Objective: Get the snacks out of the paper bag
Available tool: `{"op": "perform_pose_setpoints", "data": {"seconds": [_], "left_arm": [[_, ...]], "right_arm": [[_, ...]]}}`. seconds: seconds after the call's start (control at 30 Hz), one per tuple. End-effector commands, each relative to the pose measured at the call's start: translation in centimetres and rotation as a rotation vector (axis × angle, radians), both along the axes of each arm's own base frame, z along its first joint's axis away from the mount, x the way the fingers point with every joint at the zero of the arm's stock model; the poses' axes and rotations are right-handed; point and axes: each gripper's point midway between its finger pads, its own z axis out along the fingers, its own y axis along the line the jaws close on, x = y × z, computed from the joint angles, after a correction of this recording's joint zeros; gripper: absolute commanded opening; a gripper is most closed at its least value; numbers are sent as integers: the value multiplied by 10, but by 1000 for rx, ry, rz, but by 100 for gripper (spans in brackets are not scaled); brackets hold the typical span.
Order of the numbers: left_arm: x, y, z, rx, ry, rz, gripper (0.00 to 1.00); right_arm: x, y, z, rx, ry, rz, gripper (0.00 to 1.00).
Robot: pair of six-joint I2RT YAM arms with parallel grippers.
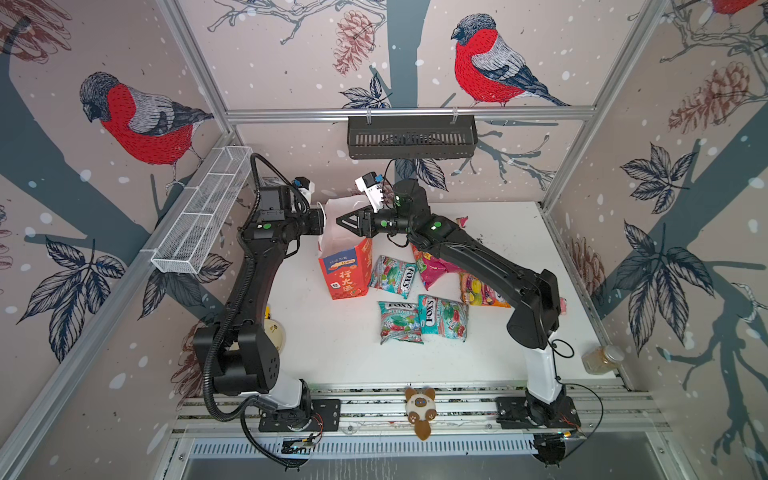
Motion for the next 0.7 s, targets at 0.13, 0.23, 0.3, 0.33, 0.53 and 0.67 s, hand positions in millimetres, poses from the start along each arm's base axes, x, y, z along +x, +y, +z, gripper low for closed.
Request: {"op": "perform_pose_setpoints", "data": {"seconds": [0.13,0.23,0.3,0.33,0.53,0.67], "left_arm": [[-4,-6,3,33,-2,-30,8],[-4,-11,3,33,-3,-43,8],[-3,-14,4,33,-6,-51,7],[-2,-16,4,32,-6,-55,7],[0,-24,3,31,-2,-80,7],[-1,-28,3,26,1,-95,6]], "right_arm": [[-2,16,14,56,-9,43,40],[0,19,11,62,5,45,39],[1,21,9,61,9,45,37],[1,21,9,61,8,45,37],[3,25,8,60,6,38,31],[5,26,8,60,1,28,25]]}}
